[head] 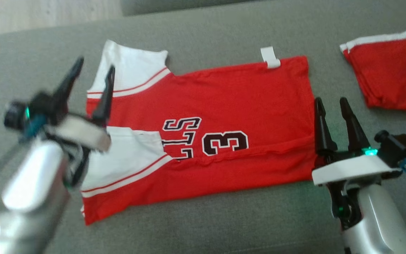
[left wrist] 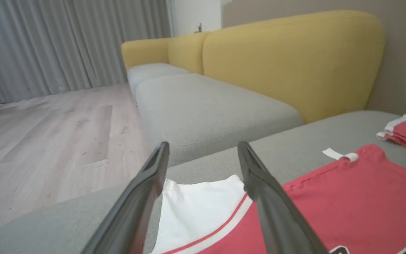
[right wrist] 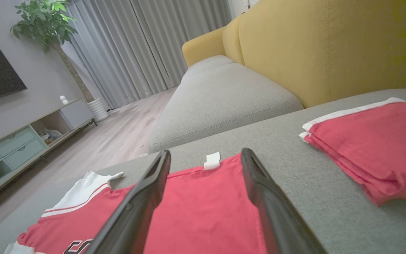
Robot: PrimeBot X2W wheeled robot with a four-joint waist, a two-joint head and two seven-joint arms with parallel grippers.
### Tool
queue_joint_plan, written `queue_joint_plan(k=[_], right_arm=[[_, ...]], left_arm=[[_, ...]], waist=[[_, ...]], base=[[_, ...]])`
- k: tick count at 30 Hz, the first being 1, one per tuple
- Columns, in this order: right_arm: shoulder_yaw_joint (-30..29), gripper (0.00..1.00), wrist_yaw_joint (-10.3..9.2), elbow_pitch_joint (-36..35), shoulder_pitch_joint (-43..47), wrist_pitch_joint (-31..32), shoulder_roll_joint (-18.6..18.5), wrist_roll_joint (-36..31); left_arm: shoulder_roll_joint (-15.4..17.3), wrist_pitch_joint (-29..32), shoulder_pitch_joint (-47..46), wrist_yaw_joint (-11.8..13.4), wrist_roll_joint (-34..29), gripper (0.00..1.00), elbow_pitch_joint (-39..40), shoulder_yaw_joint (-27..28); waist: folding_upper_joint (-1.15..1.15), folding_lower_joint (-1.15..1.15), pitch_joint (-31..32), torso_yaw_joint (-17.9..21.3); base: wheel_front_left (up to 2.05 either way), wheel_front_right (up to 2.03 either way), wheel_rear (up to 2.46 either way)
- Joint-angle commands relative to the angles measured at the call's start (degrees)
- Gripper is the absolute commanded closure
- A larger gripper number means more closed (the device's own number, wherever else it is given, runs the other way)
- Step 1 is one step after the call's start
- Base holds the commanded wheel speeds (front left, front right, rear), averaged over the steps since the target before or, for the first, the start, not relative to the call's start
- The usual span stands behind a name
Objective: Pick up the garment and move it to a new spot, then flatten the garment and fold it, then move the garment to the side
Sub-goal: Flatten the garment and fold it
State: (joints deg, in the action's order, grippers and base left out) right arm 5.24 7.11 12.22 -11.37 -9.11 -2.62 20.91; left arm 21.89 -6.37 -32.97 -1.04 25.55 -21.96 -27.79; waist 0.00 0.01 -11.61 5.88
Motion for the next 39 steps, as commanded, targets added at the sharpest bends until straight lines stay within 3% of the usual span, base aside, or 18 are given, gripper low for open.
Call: queue_joint_plan(k=[1, 6, 12, 24, 31, 38, 39], right_arm=[[1.86, 0.0, 0.37, -2.06, -2.48, -1.18, -0.26, 0.72], [5.81, 0.0, 0.37, -3.71, -4.62, -3.32, -0.26, 2.38], [8.68, 0.0, 0.37, -3.71, -5.71, -4.57, -0.26, 4.14], [10.91, 0.0, 0.37, -3.83, -7.2, -5.81, -0.26, 6.09], [10.41, 0.0, 0.37, -4.29, -7.13, -5.87, -0.26, 6.05], [10.18, 0.0, 0.37, -4.82, -7.16, -5.88, -0.26, 5.77], [10.08, 0.0, 0.37, -4.86, -7.12, -5.88, -0.26, 5.71]], left_arm=[[2.72, 1.76, -5.33, -1.7, -0.58, 0.0, -0.02, 1.39], [6.06, 11.88, -16.31, -5.6, -0.17, 0.0, -9.9, -1.7], [8.98, 18.74, -23.53, -6.37, 1.67, 0.0, -17.95, -4.69], [11.99, 21.28, -31.59, -6.44, 5.68, 0.0, -28.05, -10.3], [11.77, 21.64, -33.54, -6.44, 7.04, 0.0, -31.9, -12.56], [10.89, 25.84, -35.02, -6.44, 10.26, 0.0, -34.29, -14.53], [10.55, 27.2, -34.89, -6.44, 11.36, 0.51, -34.22, -14.95]], waist=[[0.0, -0.01, -3.23, 1.84], [0.0, -0.01, -7.97, 4.86], [0.0, -0.01, -11.44, 7.59], [0.0, -0.01, -15.08, 10.5], [0.0, -0.01, -15.9, 10.96], [0.0, -0.01, -16.8, 11.34], [0.0, -0.01, -16.85, 11.25]], base=[[0.0, 0.0, 0.0], [0.0, 0.0, 0.0], [0.0, 0.0, 0.0], [0.0, 0.0, 0.0], [0.0, 0.0, 0.0], [0.0, 0.0, 0.0], [0.0, 0.0, 0.0]])
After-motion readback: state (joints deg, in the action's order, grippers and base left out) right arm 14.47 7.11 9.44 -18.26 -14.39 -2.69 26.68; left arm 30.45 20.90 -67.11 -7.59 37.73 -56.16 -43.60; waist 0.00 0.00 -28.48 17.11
